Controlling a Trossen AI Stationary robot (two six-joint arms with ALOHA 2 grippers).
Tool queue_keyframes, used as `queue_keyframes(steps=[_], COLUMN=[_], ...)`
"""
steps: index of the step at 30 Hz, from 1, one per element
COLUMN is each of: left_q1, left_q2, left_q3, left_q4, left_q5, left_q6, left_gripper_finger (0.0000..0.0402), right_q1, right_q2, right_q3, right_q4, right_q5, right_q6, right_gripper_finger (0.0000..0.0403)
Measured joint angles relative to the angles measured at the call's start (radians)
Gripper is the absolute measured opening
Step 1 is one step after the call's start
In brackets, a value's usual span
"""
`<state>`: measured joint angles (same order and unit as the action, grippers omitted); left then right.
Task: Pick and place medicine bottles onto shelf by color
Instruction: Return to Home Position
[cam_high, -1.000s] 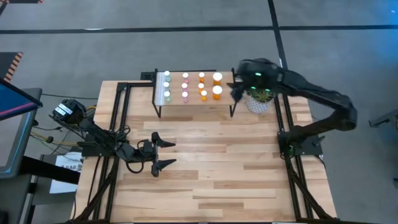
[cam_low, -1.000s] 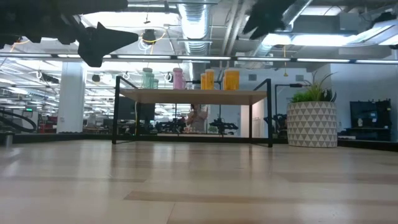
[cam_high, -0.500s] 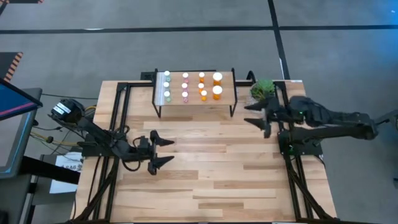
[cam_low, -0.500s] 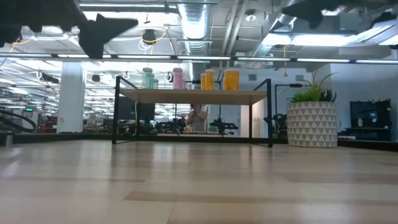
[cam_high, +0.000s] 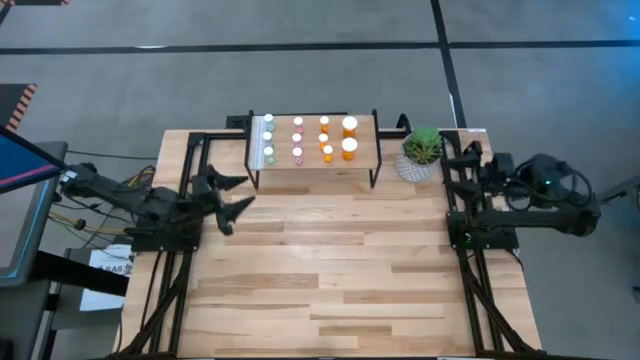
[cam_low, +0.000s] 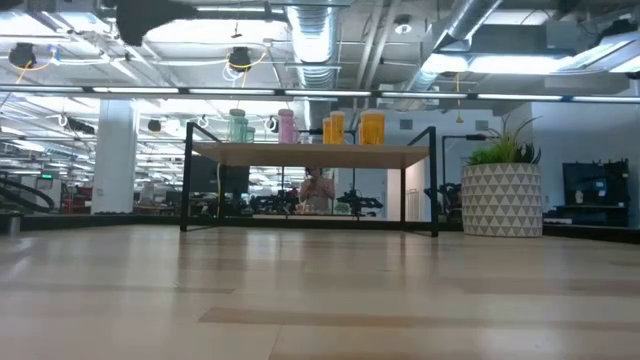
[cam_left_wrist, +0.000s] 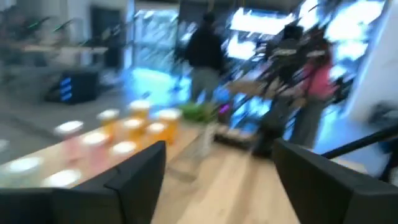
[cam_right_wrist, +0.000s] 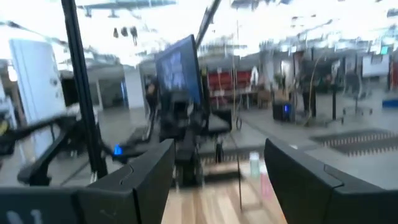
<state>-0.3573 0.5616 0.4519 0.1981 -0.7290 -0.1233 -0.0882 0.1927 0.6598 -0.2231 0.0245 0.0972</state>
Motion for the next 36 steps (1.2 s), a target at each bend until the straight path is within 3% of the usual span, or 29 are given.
queue_keyframes(steps=[3, 7, 15, 19, 28, 31, 36], left_q1=[0.028, 0.031, 0.031, 0.031, 0.031, 0.029, 0.024], left_q2=[-0.068, -0.179, -0.425, -0.543, -0.559, -0.538, -0.525], left_q3=[0.041, 0.028, -0.14, -0.24, -0.412, -0.441, -0.441], left_q4=[-0.19, -0.231, -0.295, -0.283, -0.199, -0.102, -0.108], left_q5=[0.007, 0.058, 0.094, 0.104, 0.099, 0.128, 0.145], left_q6=[-0.027, 0.013, -0.02, -0.06, -0.09, -0.099, -0.081], left_gripper_finger=[0.0244, 0.0169, 0.0017, 0.001, 0.0001, 0.0002, 0.0], right_q1=[0.015, 0.032, 0.036, 0.036, 0.036, 0.036, 0.036], right_q2=[-0.049, -0.094, -0.147, -0.161, -0.181, -0.181, -0.186], right_q3=[-0.069, -0.173, -0.38, -0.468, -0.651, -0.651, -0.651], right_q4=[-0.033, -0.025, 0.072, 0.136, 0.286, 0.263, 0.265], right_q5=[0.0, 0.0, 0.005, 0.005, 0.0, -0.001, -0.001], right_q6=[0.006, -0.009, -0.011, 0.004, 0.044, 0.051, 0.029], right_gripper_finger=[0.0268, 0.0234, 0.007, 0.0011, 0.0028, 0.0016, 0.0006])
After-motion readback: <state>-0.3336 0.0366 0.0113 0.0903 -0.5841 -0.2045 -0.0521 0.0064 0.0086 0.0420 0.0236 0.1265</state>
